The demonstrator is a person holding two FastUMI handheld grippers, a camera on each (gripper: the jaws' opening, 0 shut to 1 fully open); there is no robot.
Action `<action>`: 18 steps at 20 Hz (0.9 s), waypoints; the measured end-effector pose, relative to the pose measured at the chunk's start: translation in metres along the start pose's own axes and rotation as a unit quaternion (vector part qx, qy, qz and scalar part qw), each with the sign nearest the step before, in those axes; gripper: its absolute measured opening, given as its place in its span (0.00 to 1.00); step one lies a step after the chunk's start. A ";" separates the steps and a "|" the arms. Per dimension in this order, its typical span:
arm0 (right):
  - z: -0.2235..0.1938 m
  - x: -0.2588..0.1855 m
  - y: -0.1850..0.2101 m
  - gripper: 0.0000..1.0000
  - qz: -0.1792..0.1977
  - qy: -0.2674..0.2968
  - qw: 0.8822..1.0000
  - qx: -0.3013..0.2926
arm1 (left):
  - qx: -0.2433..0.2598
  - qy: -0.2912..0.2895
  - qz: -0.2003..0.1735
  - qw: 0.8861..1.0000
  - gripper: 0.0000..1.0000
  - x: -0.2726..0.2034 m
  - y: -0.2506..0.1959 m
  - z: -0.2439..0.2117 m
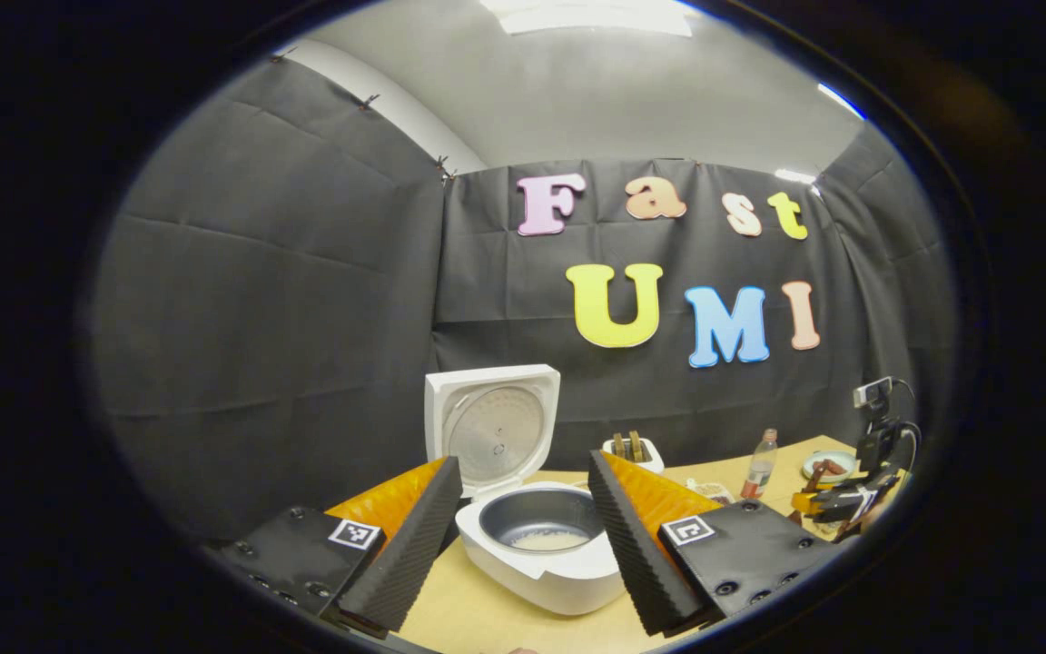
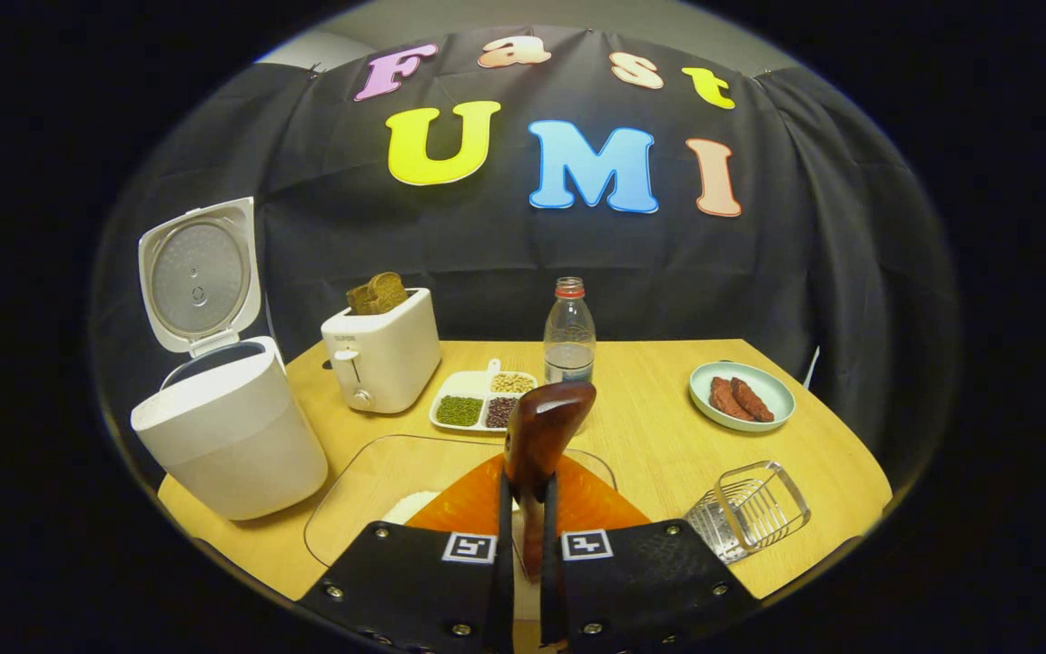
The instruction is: Close the left gripper, press the button to open the rice cooker; take a wooden spoon from the chopstick holder with the right hand, scoop a spoonful of rice and pour it into the rice cooker, then put the wooden spoon back into the chopstick holder.
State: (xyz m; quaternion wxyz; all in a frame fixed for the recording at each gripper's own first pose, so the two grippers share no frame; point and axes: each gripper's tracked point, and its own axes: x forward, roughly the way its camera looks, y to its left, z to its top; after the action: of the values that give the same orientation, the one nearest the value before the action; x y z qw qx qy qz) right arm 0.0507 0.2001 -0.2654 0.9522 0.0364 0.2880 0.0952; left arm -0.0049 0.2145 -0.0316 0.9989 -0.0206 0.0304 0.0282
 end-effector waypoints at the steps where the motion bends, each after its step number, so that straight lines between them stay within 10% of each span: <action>1: -0.007 0.000 0.009 0.12 0.014 0.008 1.000 0.012 | 0.000 0.000 -0.001 1.000 0.99 0.001 -0.002 0.000; 7: -0.016 -0.002 0.020 0.12 0.059 0.050 0.985 0.153 | -0.004 -0.006 -0.003 1.000 0.99 -0.001 -0.008 0.002; 18: 0.006 0.001 -0.020 0.12 0.100 0.084 0.882 0.453 | -0.003 -0.017 0.012 1.000 0.99 -0.013 -0.008 0.006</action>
State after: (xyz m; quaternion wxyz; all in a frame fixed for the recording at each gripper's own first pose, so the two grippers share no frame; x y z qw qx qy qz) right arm 0.0581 0.1810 -0.2638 0.7897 0.4842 0.3732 0.0517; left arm -0.0166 0.2064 -0.0243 0.9988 -0.0227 0.0133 0.0402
